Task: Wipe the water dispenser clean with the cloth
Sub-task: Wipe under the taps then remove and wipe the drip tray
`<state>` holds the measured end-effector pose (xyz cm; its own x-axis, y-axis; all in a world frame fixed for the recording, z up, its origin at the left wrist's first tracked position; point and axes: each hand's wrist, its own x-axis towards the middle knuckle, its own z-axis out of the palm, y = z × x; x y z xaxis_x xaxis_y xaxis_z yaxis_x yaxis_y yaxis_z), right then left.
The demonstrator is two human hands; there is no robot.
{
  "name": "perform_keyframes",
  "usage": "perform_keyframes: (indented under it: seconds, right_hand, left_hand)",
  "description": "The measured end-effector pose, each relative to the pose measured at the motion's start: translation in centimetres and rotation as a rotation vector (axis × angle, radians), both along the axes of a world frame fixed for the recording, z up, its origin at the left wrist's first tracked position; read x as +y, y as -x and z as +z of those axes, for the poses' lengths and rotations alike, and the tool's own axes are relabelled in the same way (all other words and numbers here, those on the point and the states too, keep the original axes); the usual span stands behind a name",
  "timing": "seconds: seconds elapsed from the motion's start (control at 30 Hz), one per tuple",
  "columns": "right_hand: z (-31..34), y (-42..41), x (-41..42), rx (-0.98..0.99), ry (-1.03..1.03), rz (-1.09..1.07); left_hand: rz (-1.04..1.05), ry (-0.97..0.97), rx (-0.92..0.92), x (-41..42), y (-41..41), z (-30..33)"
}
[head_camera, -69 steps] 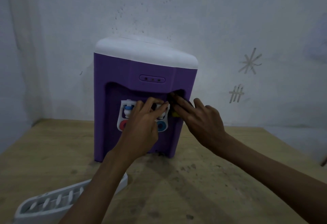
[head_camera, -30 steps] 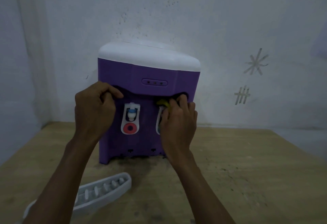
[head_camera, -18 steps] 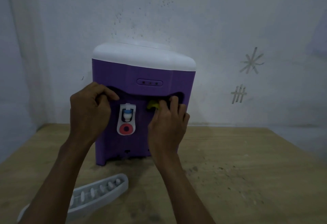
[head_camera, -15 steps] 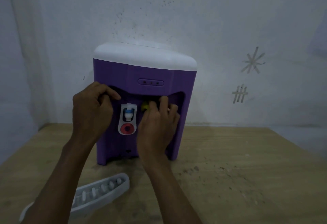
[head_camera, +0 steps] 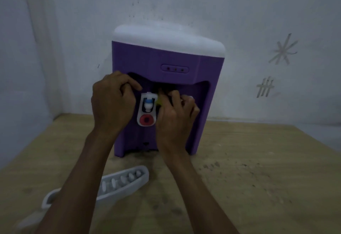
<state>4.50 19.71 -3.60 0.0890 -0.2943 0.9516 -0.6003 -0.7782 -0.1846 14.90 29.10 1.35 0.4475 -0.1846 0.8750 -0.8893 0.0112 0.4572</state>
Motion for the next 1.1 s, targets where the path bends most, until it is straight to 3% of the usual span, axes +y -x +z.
perform_keyframes:
  seconds: [0.17, 0.3, 0.47, 0.53, 0.6, 0.73, 0.87, 0.97, 1.1]
  right_hand:
    - [0.6, -0.8, 0.5, -0.088, -0.114, -0.026]
    - [0.3, -0.6, -0.1, 0.023, -0.011, 0.038]
    - [1.2, -0.6, 0.1, -0.07, -0.084, 0.004]
    - [0.5, -0.9, 0.4, -0.005, -0.056, 0.064]
    - [0.4, -0.2, -0.2, 0.052, -0.028, 0.07]
    - [1.0, -0.5, 0.1, -0.083, -0.131, 0.052]
    - [0.9, -0.5, 0.4, 0.001, -0.124, 0.121]
    - [1.5, 0.2, -0.2, -0.072, -0.168, 0.068]
    - [1.6, -1.3, 1.6, -0.082, -0.201, 0.155]
  left_hand:
    - [0.014, 0.024, -0.006, -0.3, -0.2, -0.4]
    - [0.038, 0.047, -0.018, -0.8, -0.3, -0.3]
    - [0.065, 0.087, -0.031, -1.2, -0.3, -0.4]
    - [0.074, 0.1, -0.03, -1.4, -0.3, -0.3]
    - [0.062, 0.115, -0.027, -1.5, -0.2, -0.2]
    - [0.021, 0.127, -0.03, -1.4, -0.6, -0.3]
    - [-0.034, 0.144, 0.005, -1.2, -0.8, -0.1]
    - [-0.089, 0.214, 0.048, -0.8, -0.5, 0.3]
    - [-0.081, 0.328, 0.033, -0.4, -0.7, 0.7]
